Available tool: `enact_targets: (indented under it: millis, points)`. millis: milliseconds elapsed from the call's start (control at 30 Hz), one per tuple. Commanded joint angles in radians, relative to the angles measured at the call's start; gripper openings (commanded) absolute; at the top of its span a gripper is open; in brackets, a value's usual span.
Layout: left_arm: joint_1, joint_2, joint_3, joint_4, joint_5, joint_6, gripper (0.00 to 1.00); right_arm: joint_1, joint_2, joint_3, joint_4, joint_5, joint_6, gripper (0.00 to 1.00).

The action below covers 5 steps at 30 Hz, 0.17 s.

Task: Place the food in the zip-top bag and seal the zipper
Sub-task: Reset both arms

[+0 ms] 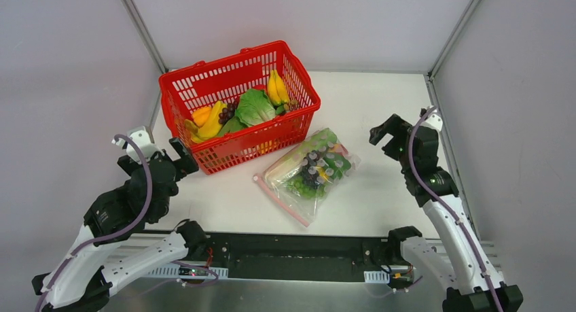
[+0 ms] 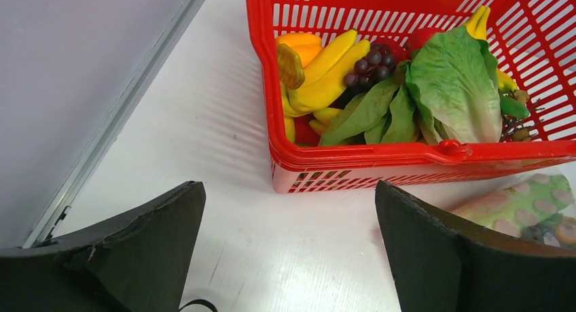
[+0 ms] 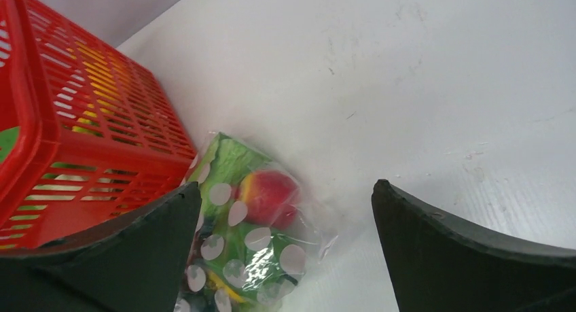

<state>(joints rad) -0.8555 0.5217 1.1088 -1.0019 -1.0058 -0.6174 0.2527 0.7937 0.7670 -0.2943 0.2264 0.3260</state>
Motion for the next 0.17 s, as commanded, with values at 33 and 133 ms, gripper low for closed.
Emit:
enact_targets:
  millis: [33, 133]
  points:
    - [0.006, 0.009, -0.016, 0.061, -0.004, 0.052, 1.0, -0.024, -0.062, -0.009, 0.031, -0.169, 0.056, 1.0]
    - [0.005, 0.013, -0.019, 0.072, -0.002, 0.056, 1.0, -0.024, -0.077, -0.016, 0.035, -0.172, 0.045, 1.0]
